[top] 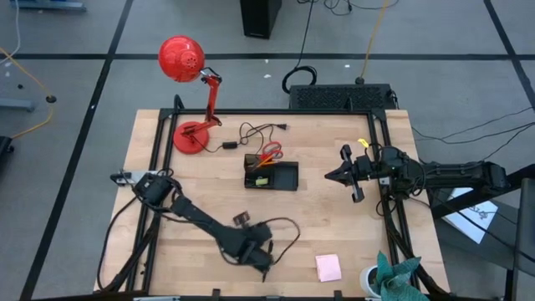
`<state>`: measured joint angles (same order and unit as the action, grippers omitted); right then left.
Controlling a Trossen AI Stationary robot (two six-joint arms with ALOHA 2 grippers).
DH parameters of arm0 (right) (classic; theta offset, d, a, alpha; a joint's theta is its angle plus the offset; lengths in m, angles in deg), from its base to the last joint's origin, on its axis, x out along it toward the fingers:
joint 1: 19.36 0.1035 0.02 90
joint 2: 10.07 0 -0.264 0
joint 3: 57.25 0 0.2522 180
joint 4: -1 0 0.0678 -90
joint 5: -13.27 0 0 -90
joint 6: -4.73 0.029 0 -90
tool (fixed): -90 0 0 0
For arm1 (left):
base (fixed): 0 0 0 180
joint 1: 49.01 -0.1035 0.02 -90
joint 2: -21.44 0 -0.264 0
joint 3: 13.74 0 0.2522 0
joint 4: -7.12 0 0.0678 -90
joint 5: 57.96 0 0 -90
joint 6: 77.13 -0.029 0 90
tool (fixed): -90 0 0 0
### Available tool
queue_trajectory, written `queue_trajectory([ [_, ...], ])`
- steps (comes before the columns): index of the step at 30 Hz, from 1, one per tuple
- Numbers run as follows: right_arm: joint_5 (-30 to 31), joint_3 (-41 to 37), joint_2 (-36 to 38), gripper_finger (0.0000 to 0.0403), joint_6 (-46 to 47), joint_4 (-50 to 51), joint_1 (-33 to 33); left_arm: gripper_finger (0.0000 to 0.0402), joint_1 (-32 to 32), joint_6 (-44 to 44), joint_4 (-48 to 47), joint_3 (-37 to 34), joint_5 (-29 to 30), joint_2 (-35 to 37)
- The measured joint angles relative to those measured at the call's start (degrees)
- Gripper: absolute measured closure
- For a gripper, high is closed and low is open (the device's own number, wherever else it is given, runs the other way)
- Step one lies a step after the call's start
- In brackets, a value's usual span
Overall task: Pick and place office supplies into organizer
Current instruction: Put the black ballpen into the black desk organizer
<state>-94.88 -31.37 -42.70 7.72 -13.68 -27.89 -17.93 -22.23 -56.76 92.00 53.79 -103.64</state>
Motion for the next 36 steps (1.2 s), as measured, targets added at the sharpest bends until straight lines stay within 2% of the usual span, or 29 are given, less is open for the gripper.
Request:
queue_trajectory([
  [4, 0.00, 0.00, -0.02, 0.0403, 0.02, -0.02, -0.01, 0.0394, 0.41, -8.21, 1.83, 0.18, 10.35, 3.19],
  [10, 0.00, 0.00, 0.00, 0.0403, 0.85, 0.00, -0.01, 0.0377, -2.42, -16.29, 0.85, 0.16, 19.62, 7.58],
  [18, -0.11, 0.00, 0.00, 0.0403, 2.21, 0.00, 0.00, 0.0389, -7.59, -33.88, 2.91, 0.25, 24.60, 15.51],
  [21, -0.12, 0.00, 0.00, 0.0403, 2.33, 0.00, -0.01, 0.0389, -9.62, -43.90, 8.01, 0.29, 18.23, 18.88],
  [26, -0.13, 0.00, 0.00, 0.0403, 1.94, -0.33, -0.01, 0.0381, -13.56, -59.70, 20.49, -2.56, 3.12, 24.37],
  [31, -0.15, 0.00, -0.04, 0.0403, 1.94, -0.26, 0.01, 0.0394, -17.91, -65.67, 34.21, -14.86, -8.92, 32.72],
  [36, -0.15, -0.02, -0.44, 0.0403, 1.94, 0.36, -0.01, 0.0385, -22.78, -67.01, 48.02, -30.04, -14.82, 42.60],
])
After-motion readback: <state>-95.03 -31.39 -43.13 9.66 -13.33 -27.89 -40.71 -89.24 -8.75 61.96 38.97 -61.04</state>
